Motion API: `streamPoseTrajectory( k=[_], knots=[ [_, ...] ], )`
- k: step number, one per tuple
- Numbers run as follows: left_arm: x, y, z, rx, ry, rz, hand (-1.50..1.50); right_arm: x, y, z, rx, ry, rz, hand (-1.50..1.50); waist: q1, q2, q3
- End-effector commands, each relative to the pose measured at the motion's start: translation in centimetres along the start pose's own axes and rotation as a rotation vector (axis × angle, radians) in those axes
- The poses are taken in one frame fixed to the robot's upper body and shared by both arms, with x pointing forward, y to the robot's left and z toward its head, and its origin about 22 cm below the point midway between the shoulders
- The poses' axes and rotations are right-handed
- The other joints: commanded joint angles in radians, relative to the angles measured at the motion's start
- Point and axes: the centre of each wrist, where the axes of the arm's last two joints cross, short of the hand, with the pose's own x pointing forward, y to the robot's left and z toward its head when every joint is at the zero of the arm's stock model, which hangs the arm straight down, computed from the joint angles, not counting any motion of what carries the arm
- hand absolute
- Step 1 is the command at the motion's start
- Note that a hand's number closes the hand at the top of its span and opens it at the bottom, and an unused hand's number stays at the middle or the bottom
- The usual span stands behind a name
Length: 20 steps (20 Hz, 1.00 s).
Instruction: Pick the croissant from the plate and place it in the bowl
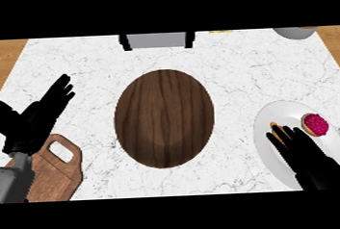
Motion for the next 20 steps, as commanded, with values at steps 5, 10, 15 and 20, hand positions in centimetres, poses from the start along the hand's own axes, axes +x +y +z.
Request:
streamPoseTrajectory(
  k=[5,10,15,20],
  knots=[
    [-1.2,-0.3,0.1,-0.023,-0.011,0.0,0.0,7.0,-1.9,-2.9,0.163,0.161,0.177,-1.5,0.022,0.004,0.003],
    [0.2,1.7,0.5,-0.002,-0.021,-0.007,0.0,8.7,-3.5,-2.3,0.217,0.234,0.237,-1.5,0.009,0.0,0.005],
    [0.3,-1.2,-0.2,-0.005,-0.019,0.009,0.0,7.8,-1.6,-4.8,0.248,0.238,0.214,-1.5,0.005,0.002,0.006],
    [0.0,0.9,0.5,-0.009,-0.019,-0.019,0.0,5.7,0.2,-5.1,0.26,0.31,0.279,-1.5,0.006,0.001,0.006]
  ],
)
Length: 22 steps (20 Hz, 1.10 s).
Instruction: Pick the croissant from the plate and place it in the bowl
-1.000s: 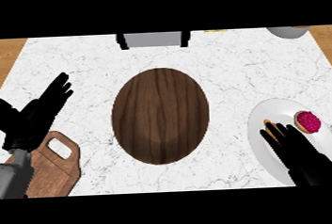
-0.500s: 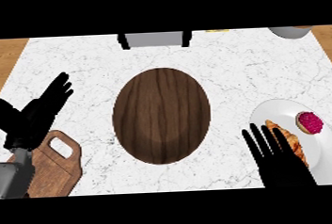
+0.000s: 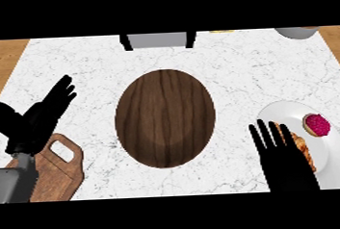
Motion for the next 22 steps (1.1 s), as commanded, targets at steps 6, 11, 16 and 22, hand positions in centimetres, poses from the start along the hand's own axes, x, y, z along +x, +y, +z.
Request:
streamPoseTrajectory(
  k=[6,11,16,22],
  knots=[
    [0.7,0.2,0.2,0.002,0.006,-0.007,0.0,-1.6,1.5,-1.6,0.02,0.044,0.026,-1.5,-0.001,0.0,0.0],
    [-0.8,0.8,0.6,-0.003,-0.008,0.001,0.0,0.5,2.2,-2.2,0.031,0.051,0.022,-1.5,-0.001,0.0,0.0],
    [0.0,0.0,-0.7,0.012,0.004,0.011,0.0,-1.7,1.3,-4.0,0.03,0.081,0.02,-1.5,-0.002,0.0,0.0],
    [0.0,0.5,0.9,0.002,0.007,0.019,0.0,-3.5,4.6,-5.4,0.062,0.096,0.022,-1.5,0.001,0.0,0.001]
  ],
)
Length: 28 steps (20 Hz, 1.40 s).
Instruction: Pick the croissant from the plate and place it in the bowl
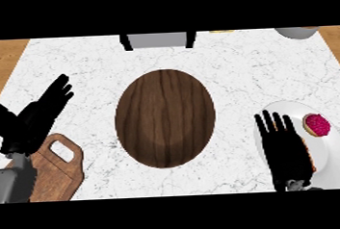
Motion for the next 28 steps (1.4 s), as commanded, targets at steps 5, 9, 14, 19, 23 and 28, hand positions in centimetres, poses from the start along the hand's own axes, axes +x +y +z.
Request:
streamPoseTrajectory(
  k=[5,9,14,19,23,28],
  knots=[
    [0.2,-1.1,-1.6,0.005,-0.001,-0.023,0.0,-1.7,2.6,-2.7,0.044,0.034,0.01,-1.5,-0.002,0.001,0.0],
    [-0.3,-0.6,0.6,0.011,-0.016,-0.025,0.0,-2.1,3.1,-3.5,0.038,0.045,0.015,-1.5,0.002,0.0,0.0],
    [-1.1,-0.3,-1.0,0.002,-0.008,-0.01,0.0,-4.2,3.7,-5.6,0.045,0.072,0.005,-1.5,0.0,0.001,0.0],
    [-0.8,0.1,-1.8,0.009,0.008,-0.004,0.0,-2.6,5.4,-5.4,0.061,0.069,-0.012,-1.5,-0.002,0.001,0.0],
    [0.6,0.8,-1.2,0.001,-0.015,-0.005,0.0,-4.3,4.3,-6.8,0.072,0.083,-0.009,-1.5,0.0,0.0,0.0],
    [-0.9,0.6,-1.0,0.007,-0.004,-0.001,0.0,-4.7,6.8,-7.0,0.084,0.056,-0.017,1.5,0.0,0.001,0.0]
  ],
)
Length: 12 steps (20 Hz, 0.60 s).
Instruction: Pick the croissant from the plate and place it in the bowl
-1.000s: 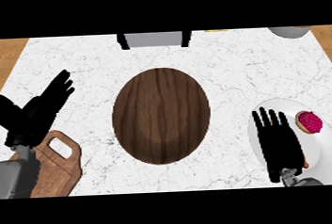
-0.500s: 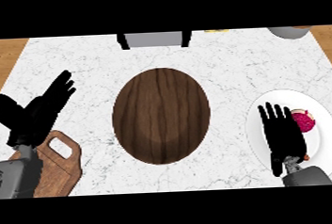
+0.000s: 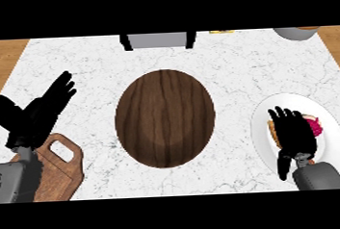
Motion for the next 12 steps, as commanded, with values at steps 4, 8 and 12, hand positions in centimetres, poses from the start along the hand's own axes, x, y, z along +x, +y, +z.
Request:
streamPoseTrajectory(
  k=[4,8,12],
  knots=[
    [1.3,-0.3,0.2,0.014,0.005,-0.007,0.0,-1.3,1.2,-1.6,-0.077,-0.062,0.03,1.5,0.002,0.005,0.008],
    [-0.6,0.7,0.8,-0.011,-0.006,-0.017,0.0,-0.1,1.2,-1.6,-0.116,-0.077,0.027,1.5,0.001,0.006,0.008],
    [0.2,-0.6,0.4,0.002,-0.002,0.005,0.0,-1.2,1.5,-1.9,-0.12,-0.099,0.037,1.5,0.0,0.005,0.008]
  ],
)
